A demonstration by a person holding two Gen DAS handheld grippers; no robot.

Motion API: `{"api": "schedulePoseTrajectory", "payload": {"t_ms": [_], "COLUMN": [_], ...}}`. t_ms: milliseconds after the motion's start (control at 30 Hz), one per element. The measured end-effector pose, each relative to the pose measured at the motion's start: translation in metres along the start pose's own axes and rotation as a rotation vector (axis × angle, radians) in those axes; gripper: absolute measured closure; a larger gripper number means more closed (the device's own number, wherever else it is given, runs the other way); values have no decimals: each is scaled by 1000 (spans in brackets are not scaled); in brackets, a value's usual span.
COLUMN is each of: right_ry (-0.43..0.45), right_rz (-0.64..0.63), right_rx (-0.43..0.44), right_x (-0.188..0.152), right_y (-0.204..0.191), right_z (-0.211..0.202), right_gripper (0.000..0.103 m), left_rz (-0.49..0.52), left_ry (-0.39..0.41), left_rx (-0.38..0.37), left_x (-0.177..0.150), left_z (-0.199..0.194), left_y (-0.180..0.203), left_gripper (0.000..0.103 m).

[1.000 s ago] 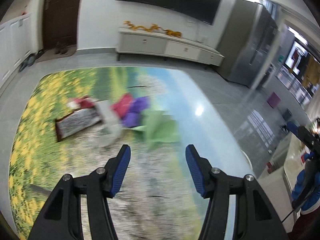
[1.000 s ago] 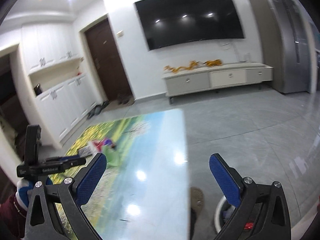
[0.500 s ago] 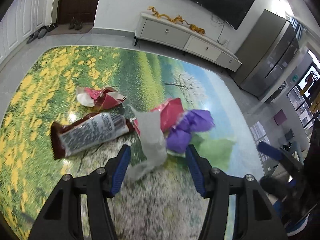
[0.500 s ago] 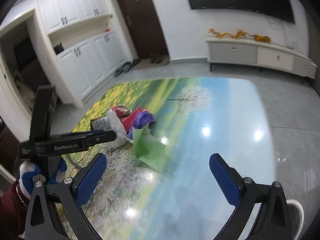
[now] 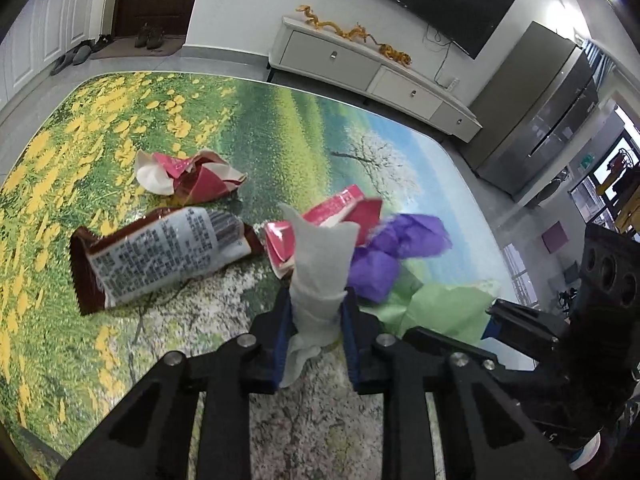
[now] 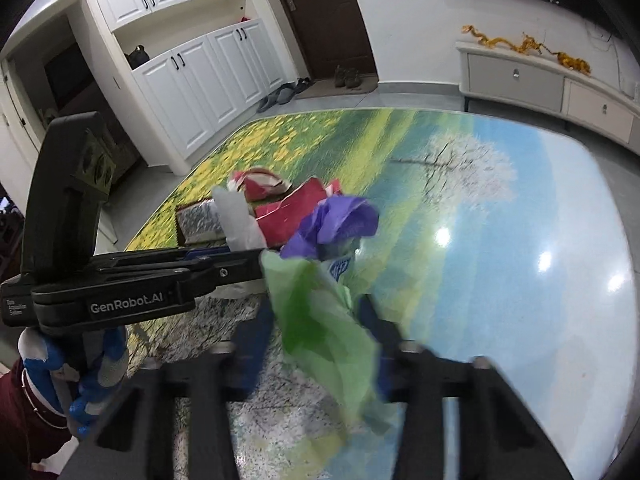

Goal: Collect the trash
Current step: 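Grasp white tissue with left gripper while right gripper grasps green tissue, then carry both tissues over the bin and open both grippers to drop them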

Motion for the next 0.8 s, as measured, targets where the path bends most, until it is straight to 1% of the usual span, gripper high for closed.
{"api": "schedulePoseTrajectory", "payload": {"t_ms": [133, 333, 500, 700, 800], "right_ry": [10, 43, 83, 139, 178], "right_rz": [2, 27, 51, 71, 91], "right_rx": [9, 18, 15, 10, 4], "right_x": [-13, -35, -52, -67, -74], "right_y": [-1, -1, -2, -1, 5], "right_z": [-17, -54, -87, -123, -144], "right_gripper": [74, 75, 75, 75, 75], "left_rz": [6, -2, -8, -1, 11], "left_ry": [13, 30, 57, 107, 128], "left_rx": [-1, 2, 17, 25, 18], "left_x": [-12, -31, -48, -58, -56], "left_z": [-15, -42, -73, -110, -123], "left_y": [6, 10, 14, 27, 40], "left_gripper": [82, 82, 82, 82, 82]}}
Point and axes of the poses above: each gripper's, at about its wrist camera, not at the fingertips, and z roughly the way its jaws point, y to its right, x to its top, the point moved 4 cm from there along z, roughly the way its jaws point, and after that the axes turned 12 degrees about z, right-handed, at the moved point
